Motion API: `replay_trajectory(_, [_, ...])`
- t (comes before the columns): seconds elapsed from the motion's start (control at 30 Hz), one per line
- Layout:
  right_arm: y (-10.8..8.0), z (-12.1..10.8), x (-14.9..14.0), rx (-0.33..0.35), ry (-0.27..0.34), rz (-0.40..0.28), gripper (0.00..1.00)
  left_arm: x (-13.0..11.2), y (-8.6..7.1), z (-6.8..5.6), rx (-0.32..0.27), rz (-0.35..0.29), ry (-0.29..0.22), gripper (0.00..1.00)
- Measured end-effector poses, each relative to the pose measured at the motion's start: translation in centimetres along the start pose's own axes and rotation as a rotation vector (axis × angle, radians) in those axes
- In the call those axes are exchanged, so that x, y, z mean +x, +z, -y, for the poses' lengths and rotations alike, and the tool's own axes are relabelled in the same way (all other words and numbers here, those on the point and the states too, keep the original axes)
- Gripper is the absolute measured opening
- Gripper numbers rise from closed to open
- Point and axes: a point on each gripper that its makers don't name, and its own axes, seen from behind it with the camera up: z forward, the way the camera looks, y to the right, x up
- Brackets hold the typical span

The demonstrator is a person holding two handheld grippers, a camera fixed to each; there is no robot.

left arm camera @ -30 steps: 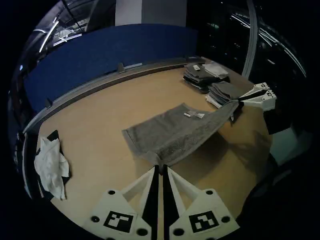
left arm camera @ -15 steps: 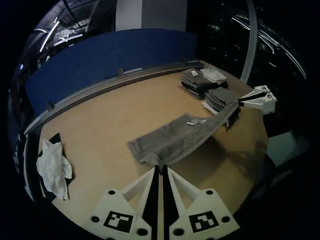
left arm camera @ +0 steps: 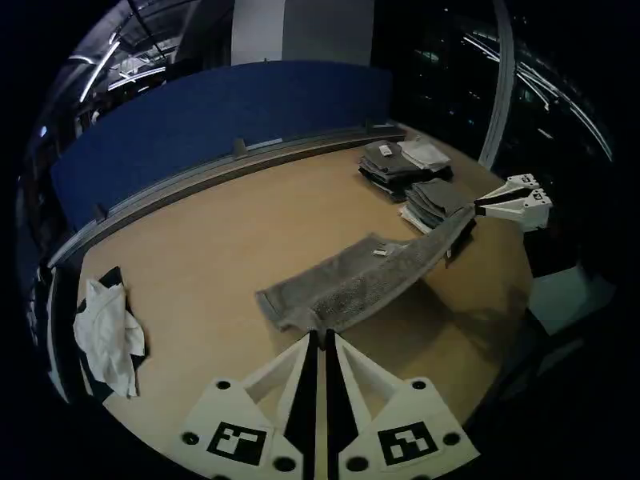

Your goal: Fold towel

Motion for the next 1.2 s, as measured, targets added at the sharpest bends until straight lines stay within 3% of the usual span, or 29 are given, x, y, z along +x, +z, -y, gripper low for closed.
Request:
replay_trajectory(0.6, [0.7, 0.2, -0.7, 0.002, -0.002, 0.01, 0.06, -1.0, 0.2, -0.3, -0.003, 0.018, -0.02, 0.06])
replay_trajectory(1.2, [2.4, 0.3, -2.7, 0.014, 0.007, 0.059, 0.06, -3.1, 1.8, -0.9, -0.015, 0.082, -0.051, 0.06])
